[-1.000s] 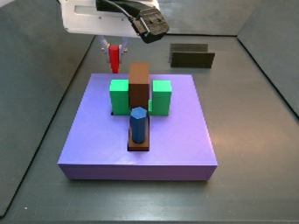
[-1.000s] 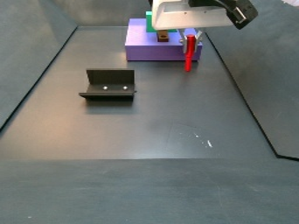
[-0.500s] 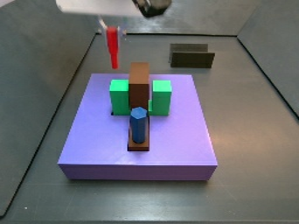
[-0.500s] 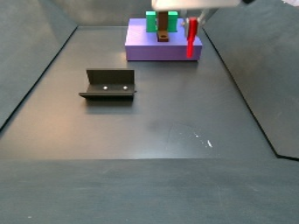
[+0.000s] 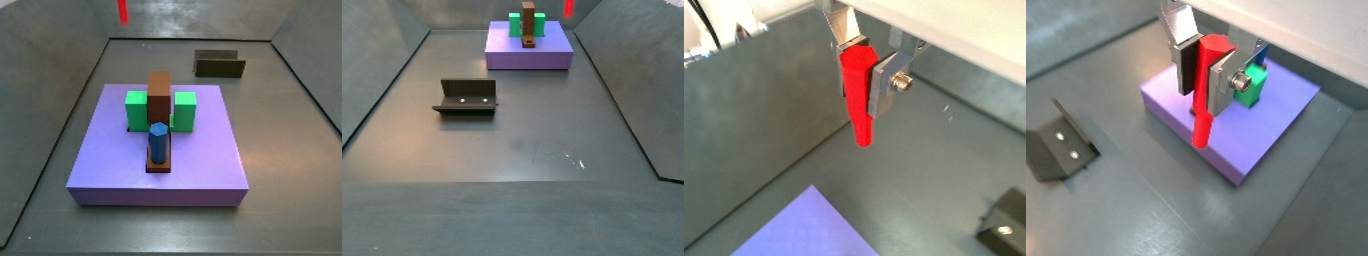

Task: Pick up the red object. Move up. Move to above the board. Insert the red object.
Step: Move to above the board, then insert the red object.

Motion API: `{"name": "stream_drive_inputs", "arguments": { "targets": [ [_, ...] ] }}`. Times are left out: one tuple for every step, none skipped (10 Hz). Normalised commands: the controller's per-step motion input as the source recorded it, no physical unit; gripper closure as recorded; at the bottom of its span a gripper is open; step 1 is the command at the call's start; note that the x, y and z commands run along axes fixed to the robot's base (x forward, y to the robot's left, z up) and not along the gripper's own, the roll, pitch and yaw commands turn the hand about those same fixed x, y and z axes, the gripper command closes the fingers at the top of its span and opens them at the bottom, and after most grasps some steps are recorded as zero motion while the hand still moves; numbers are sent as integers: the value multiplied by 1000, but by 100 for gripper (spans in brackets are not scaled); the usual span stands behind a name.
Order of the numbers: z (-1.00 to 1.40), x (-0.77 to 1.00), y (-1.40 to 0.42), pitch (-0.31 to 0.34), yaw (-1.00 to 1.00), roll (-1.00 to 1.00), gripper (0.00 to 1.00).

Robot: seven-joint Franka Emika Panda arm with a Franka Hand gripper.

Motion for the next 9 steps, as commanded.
{"name": "stream_drive_inputs", "arguments": {
  "targets": [
    [948,40,-2,100,-5,-49,100],
    [400,11,7,71,-3,-59,100],
    [429,801,-1400,40,-155,76,100],
    [357,788,-1400,57,-144,103,100],
    [297,852,-1400,146,-63,162,100],
    [340,977,-1400,201,-33,94,100],
    [198,524,-725,200,-11,98,100],
    [67,215,-268,150,0,94,100],
    [0,0,0,0,0,4,100]
  ]
}}
